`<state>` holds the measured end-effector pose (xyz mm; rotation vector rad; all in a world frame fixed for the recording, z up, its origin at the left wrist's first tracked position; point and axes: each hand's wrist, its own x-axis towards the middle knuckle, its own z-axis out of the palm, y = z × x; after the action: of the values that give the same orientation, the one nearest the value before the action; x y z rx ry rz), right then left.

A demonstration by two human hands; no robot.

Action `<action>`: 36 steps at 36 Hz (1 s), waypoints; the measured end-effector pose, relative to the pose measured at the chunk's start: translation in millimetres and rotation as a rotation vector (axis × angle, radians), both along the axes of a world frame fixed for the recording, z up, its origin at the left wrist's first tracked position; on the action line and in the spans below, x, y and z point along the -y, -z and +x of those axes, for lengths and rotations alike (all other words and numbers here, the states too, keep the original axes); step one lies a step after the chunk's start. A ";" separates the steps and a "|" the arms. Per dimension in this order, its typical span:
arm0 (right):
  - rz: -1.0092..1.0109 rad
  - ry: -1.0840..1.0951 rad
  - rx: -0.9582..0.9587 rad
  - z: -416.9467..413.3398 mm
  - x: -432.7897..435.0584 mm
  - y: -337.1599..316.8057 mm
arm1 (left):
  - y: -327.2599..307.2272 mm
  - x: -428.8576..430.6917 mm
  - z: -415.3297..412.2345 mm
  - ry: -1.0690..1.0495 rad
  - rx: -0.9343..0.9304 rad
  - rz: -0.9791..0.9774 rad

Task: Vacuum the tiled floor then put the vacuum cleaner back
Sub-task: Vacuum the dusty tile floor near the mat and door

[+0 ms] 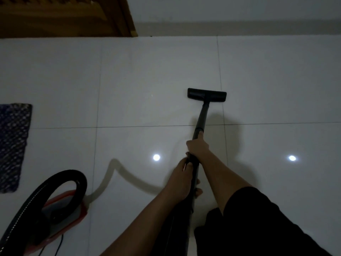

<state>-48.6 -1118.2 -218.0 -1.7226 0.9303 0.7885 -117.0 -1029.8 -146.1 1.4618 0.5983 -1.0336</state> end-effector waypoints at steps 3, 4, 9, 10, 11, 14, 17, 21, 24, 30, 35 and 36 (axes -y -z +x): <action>-0.011 -0.095 -0.001 -13.2 -4.7 -0.5 | -1.6 -1.5 -15.8 -0.041 -0.012 0.013; -0.006 -0.108 0.004 -19.2 -4.9 -0.3 | -2.6 -0.1 -22.4 -0.056 -0.012 0.014; -0.042 -0.185 -0.031 -49.2 11.0 7.7 | -3.9 23.6 -58.5 -0.157 -0.029 0.006; -0.057 -0.199 -0.054 -54.7 16.3 7.2 | -4.6 31.8 -66.0 -0.171 -0.028 0.002; -0.077 -0.223 -0.086 -60.3 22.7 6.7 | -5.3 41.4 -74.1 -0.179 -0.025 -0.002; -0.095 -0.243 -0.138 -81.5 48.0 0.8 | -10.6 74.0 -97.7 -0.188 -0.028 0.036; -0.075 -0.190 -0.162 -104.0 79.6 -3.0 | -12.5 104.3 -118.8 -0.185 -0.025 0.094; -0.092 -0.174 -0.167 -126.7 121.6 -1.8 | -11.9 139.6 -140.2 -0.113 -0.050 0.047; -0.077 -0.165 -0.143 -141.3 152.3 -4.1 | -10.2 160.8 -149.0 -0.130 -0.065 -0.019; -0.055 -0.159 -0.142 -142.0 186.1 7.6 | -1.2 190.4 -149.3 -0.109 -0.053 -0.013; 0.007 -0.051 -0.184 -121.8 191.7 30.1 | 15.7 190.2 -130.7 -0.009 0.020 0.026; 0.017 -0.036 -0.172 -117.1 192.1 31.1 | 20.0 188.2 -125.0 0.020 0.033 0.038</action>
<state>-165.7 -1310.3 -249.1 -1.6801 1.0078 0.9777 -241.9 -1218.0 -166.2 1.5178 0.5839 -1.0169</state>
